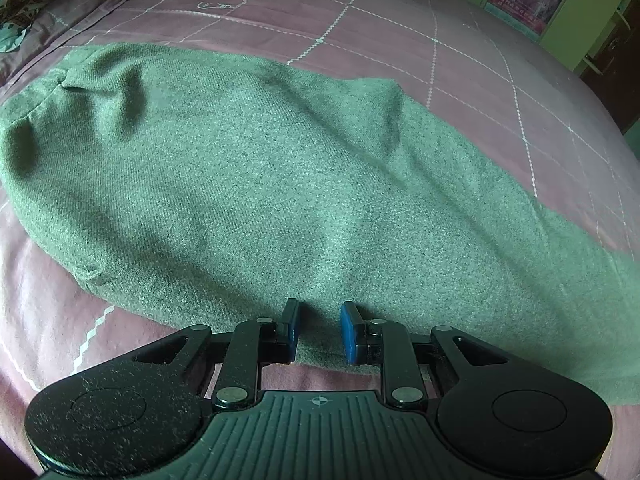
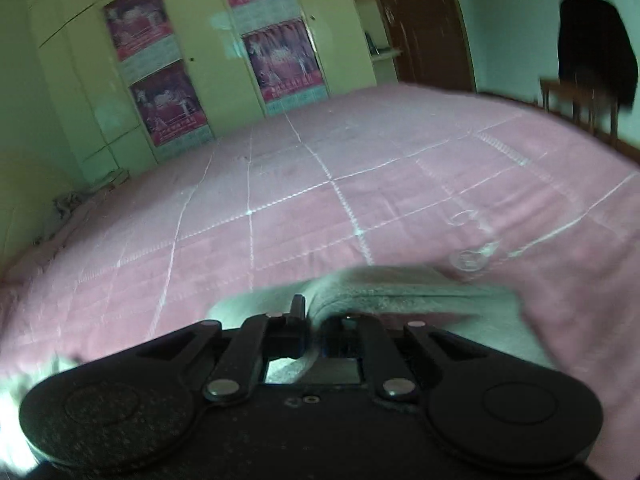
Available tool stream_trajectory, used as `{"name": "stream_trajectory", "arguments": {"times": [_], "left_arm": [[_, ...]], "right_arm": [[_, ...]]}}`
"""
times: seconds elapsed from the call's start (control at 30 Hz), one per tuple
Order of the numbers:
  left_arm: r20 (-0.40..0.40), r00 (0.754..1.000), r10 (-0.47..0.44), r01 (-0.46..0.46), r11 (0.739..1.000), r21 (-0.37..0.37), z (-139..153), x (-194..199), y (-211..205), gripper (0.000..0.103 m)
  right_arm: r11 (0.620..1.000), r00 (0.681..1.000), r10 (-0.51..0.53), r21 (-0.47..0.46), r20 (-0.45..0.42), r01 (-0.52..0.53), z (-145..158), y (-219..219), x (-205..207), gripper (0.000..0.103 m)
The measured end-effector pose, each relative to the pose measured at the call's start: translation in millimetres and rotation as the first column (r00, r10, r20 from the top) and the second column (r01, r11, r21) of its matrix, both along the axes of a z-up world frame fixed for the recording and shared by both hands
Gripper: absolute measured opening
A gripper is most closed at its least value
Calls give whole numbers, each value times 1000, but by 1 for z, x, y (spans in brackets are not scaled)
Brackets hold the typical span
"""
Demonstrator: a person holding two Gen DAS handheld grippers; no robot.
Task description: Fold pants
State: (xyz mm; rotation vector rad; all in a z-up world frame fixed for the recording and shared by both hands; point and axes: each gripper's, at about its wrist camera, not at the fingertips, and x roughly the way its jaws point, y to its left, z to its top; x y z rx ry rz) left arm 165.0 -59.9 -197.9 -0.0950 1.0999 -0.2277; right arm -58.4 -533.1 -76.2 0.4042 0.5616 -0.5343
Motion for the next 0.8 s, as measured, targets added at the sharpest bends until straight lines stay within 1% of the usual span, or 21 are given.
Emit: {"name": "stream_trajectory", "arguments": {"times": [0.03, 0.07, 0.13, 0.17, 0.2, 0.23, 0.27, 0.3, 0.37, 0.4, 0.43, 0.53, 0.57, 0.6, 0.63, 0.67, 0.7, 0.77, 0.8], "left_arm": [[2, 1000, -2, 2, 1000, 3, 0, 0, -1, 23], [2, 1000, -4, 4, 1000, 7, 0, 0, -1, 23], [2, 1000, -10, 10, 1000, 12, 1, 0, -1, 23], [2, 1000, -11, 11, 1000, 11, 1, 0, 0, 23], [1, 1000, -10, 10, 1000, 9, 1, 1, 0, 23], [0, 1000, -9, 9, 1000, 8, 1, 1, 1, 23], [-1, 1000, -7, 7, 1000, 9, 1, 1, 1, 23], [-1, 1000, -5, 5, 1000, 13, 1, 2, 0, 23], [3, 1000, -5, 5, 1000, 20, 1, 1, -2, 23], [6, 1000, -6, 6, 1000, 23, 1, 0, -2, 23], [9, 1000, -7, 7, 1000, 26, 1, 0, -3, 23], [11, 1000, -7, 7, 999, 32, 0, -1, -4, 23], [12, 1000, -8, 7, 999, 34, 1, -1, -4, 23], [14, 1000, -9, 9, 999, 37, 0, -1, -4, 23], [16, 1000, -12, 11, 999, 41, 0, -1, -5, 23], [18, 1000, -15, 15, 999, 45, 0, -1, -5, 23], [19, 1000, -19, 18, 999, 47, 0, -2, -6, 23], [21, 1000, -19, 18, 999, 45, 0, -2, -5, 23], [21, 1000, -18, 17, 999, 44, 0, -2, -4, 23]], "right_arm": [[1000, 1000, -2, 3, -31, 2, -9, 3, -8, 7], [1000, 996, -11, 21, -83, 13, -24, 4, -17, 7], [994, 985, -37, 92, -168, 53, -57, -2, -30, 7], [989, 983, -49, 128, -178, 72, -68, -5, -36, 7], [985, 985, -55, 152, -160, 80, -71, -7, -41, 11], [981, 988, -63, 173, -138, 87, -70, -9, -45, 22], [974, 990, -82, 201, -112, 103, -68, -14, -48, 26], [968, 991, -100, 224, -88, 117, -65, -20, -50, 30], [956, 986, -151, 244, -67, 163, -61, -34, -55, 31], [950, 982, -176, 252, -63, 186, -56, -40, -60, 37], [939, 976, -208, 268, -59, 216, -57, -48, -63, 41], [907, 961, -273, 320, -49, 274, -60, -74, -72, 39], [897, 955, -294, 334, -41, 290, -61, -82, -74, 36], [894, 952, -303, 332, -45, 300, -60, -86, -75, 25], [901, 952, -299, 309, -68, 305, -62, -90, -72, 11], [906, 952, -293, 291, -90, 306, -61, -93, -68, 8], [909, 954, -285, 288, -93, 300, -59, -96, -65, 8], [927, 964, -265, 268, -30, 263, -42, -95, -62, 8], [946, 969, -245, 223, 11, 237, -31, -90, -62, 8]]}}
